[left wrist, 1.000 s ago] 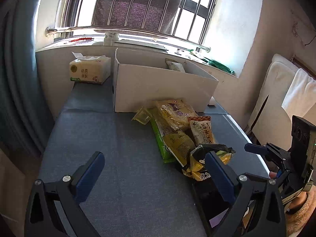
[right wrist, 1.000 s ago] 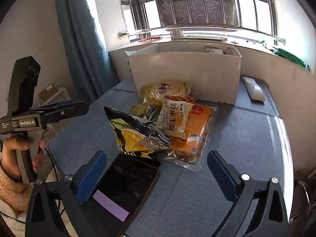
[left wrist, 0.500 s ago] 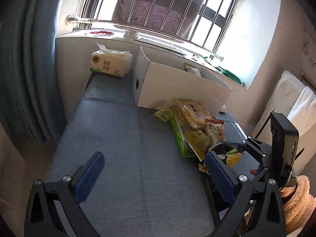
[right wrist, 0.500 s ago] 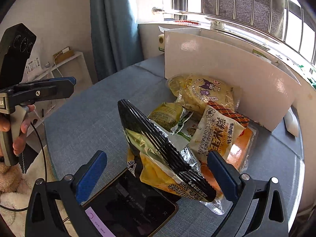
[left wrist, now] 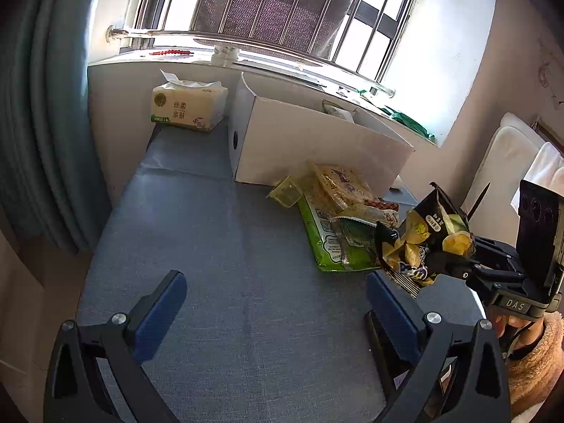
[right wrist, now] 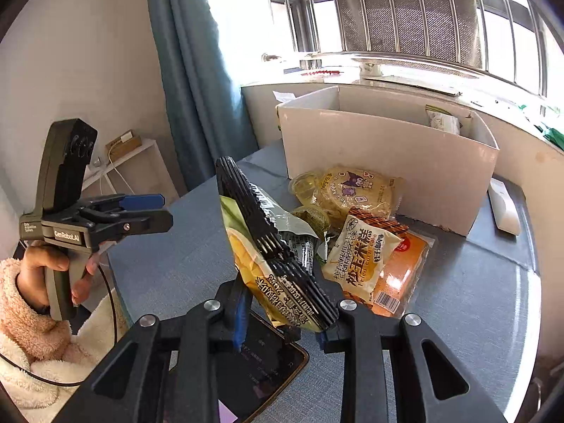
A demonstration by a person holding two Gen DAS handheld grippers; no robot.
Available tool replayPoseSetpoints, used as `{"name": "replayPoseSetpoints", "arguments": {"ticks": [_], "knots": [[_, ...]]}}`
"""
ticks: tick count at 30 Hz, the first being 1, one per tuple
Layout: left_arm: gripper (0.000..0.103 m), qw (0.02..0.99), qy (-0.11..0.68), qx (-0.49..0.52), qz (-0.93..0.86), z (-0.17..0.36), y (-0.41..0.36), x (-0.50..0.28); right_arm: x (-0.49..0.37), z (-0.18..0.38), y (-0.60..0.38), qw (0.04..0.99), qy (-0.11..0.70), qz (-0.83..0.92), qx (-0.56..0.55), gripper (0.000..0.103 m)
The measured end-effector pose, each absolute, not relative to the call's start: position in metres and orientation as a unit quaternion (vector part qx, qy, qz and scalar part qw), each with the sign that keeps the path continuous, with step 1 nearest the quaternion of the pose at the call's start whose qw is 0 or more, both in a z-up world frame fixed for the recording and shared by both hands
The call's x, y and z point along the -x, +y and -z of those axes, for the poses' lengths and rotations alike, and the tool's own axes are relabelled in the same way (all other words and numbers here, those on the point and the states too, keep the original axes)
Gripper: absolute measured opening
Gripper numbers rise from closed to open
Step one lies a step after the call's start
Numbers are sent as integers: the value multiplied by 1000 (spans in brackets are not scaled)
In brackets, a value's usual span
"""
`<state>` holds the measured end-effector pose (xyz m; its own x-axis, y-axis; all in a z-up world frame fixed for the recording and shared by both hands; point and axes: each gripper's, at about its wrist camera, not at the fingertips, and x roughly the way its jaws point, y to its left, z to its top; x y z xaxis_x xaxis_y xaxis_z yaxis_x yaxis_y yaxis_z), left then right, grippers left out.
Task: Organize snacks
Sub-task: 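Grasp the black-and-yellow chip bag with the right tool while the left tool grasps the olive bag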
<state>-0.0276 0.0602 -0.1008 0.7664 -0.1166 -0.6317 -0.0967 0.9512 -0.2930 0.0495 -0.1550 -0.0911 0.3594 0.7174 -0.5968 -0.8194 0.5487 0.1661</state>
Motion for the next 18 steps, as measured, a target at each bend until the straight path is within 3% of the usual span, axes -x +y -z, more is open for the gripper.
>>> {"name": "replayPoseSetpoints", "arguments": {"ticks": [6,18], "knots": [[103,924,357,130,35,100,38,14,-52,76,-211,788,339,-505,-92,30],[103,897,432,69,70,118,-26,-69,-52,88,-269,834,345,-405,-146,30]]}}
